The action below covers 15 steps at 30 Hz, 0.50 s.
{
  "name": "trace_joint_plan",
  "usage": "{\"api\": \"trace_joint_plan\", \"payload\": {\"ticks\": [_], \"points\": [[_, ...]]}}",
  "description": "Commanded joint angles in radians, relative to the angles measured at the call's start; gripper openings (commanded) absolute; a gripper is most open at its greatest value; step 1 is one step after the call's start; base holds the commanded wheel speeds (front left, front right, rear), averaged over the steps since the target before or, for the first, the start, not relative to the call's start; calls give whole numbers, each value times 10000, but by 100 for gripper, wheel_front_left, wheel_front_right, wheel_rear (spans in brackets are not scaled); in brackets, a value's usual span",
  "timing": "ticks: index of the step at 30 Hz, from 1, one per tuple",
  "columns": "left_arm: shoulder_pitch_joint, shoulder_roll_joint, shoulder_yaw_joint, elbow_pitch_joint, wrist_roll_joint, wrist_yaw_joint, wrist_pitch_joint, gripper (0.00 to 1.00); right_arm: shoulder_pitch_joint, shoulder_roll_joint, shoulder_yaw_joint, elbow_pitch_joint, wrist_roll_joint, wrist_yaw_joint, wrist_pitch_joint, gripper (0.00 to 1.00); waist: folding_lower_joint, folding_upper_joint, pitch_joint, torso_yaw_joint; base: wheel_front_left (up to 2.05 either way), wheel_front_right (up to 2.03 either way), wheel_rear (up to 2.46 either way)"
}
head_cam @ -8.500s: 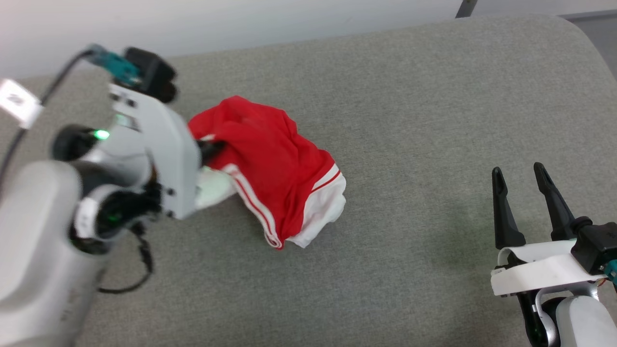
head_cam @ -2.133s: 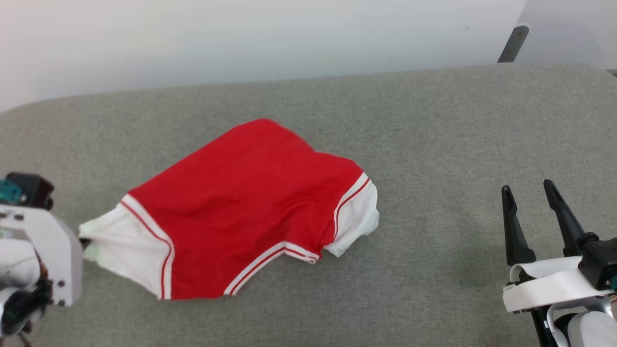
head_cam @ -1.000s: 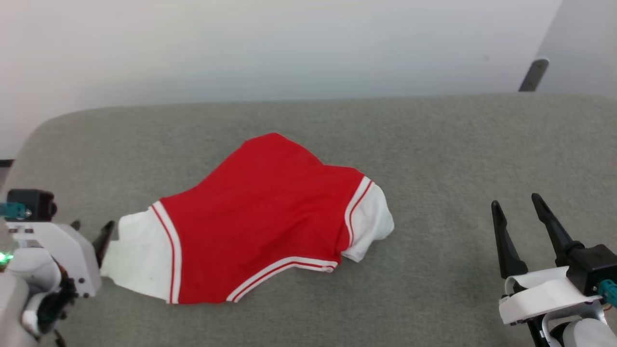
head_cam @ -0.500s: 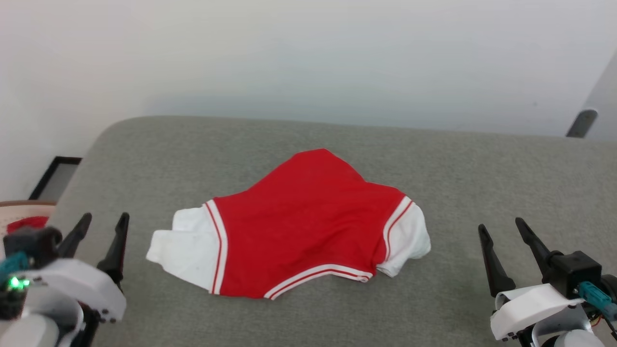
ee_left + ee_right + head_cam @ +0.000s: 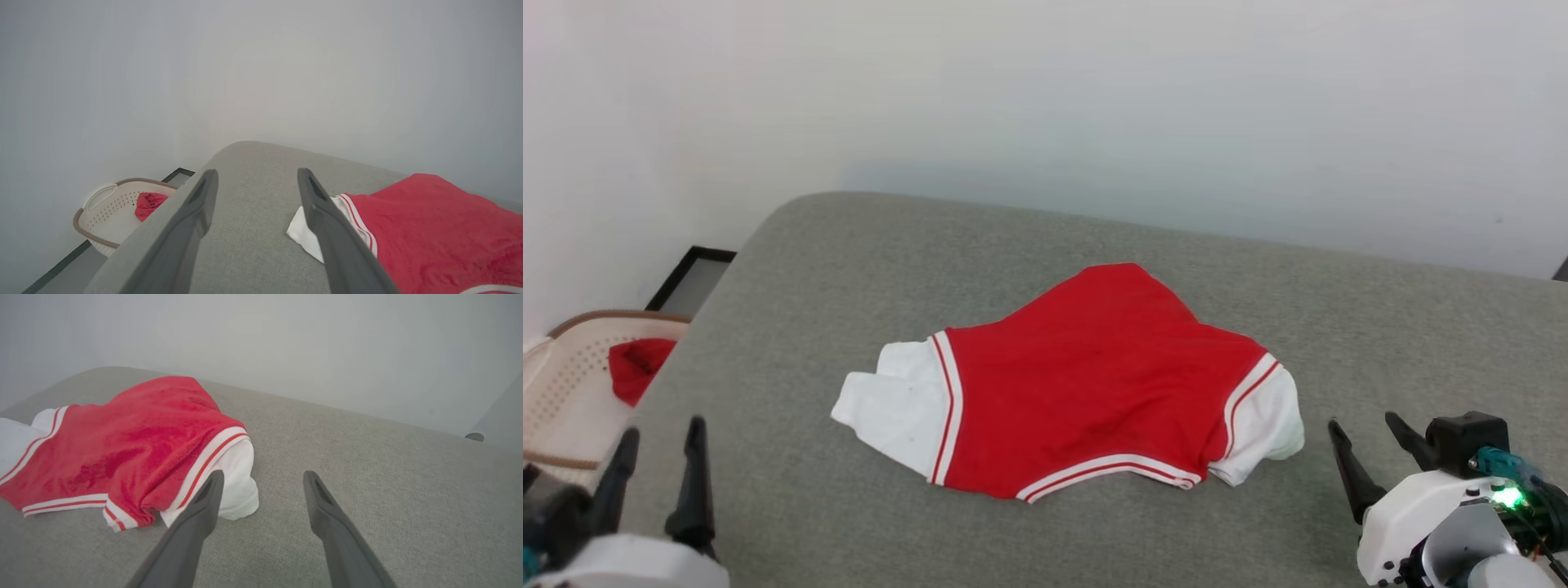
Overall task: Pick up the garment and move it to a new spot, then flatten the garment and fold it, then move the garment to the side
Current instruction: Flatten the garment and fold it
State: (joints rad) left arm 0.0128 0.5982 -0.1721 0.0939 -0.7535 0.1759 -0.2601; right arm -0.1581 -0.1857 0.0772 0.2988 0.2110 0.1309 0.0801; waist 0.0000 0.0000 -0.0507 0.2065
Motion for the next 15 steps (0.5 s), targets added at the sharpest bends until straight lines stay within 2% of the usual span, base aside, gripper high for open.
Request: {"api": "trace_joint_plan", "payload": {"ticks": [1, 7, 15], "points": [[155, -75, 88, -35, 81, -19, -49, 100, -124, -31, -49, 41, 21, -1, 105, 100, 0, 0, 22, 113, 0, 0, 0], [829, -963, 1127, -307, 650, -305, -54, 100, -412, -64, -223, 231, 154, -3, 1095, 100, 0, 0, 196, 453, 0, 0, 0], [957, -2139, 1889, -346, 1393, -1010, -56, 100, -1013, -219, -176, 752, 279, -3, 2104, 100, 0, 0, 667, 999, 0, 0, 0]]}}
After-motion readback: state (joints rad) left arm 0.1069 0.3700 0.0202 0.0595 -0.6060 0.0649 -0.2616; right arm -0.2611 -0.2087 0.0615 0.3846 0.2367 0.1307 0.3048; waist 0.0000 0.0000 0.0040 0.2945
